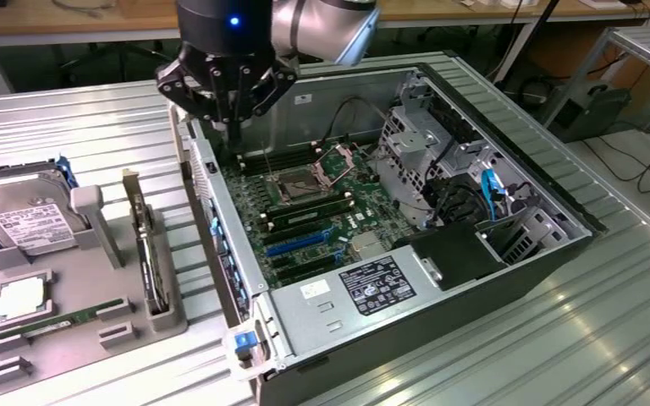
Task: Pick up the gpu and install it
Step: 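Reach for the gpu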
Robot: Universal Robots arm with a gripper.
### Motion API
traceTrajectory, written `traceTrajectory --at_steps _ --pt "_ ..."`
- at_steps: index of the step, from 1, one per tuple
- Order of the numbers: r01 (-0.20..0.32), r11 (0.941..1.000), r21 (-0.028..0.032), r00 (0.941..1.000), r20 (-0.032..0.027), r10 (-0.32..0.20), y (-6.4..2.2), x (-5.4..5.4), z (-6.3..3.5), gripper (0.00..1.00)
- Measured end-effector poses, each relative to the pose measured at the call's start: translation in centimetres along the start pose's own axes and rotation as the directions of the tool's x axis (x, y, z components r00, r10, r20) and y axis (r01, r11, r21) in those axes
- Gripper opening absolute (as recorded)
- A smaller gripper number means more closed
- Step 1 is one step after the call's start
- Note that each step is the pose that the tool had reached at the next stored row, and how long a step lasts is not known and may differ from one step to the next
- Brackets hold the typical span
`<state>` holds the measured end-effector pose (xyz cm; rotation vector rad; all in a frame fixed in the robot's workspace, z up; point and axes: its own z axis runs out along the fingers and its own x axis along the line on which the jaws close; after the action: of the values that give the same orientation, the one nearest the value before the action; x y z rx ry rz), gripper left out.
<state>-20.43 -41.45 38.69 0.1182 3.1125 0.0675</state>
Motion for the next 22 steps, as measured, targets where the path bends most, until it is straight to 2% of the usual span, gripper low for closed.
traceTrajectory --at_steps 3,17,22 --pt "0.0 1.0 0.0002 1.0 0.0 0.0 -0.37 2.5 0.53 0.11" --pt "0.0 1.0 0.0009 1.0 0.0001 0.0 -1.39 9.1 2.16 0.11" --pt "0.0 1.0 0.0013 1.0 0.0001 0.0 -1.8 10.8 2.85 0.11"
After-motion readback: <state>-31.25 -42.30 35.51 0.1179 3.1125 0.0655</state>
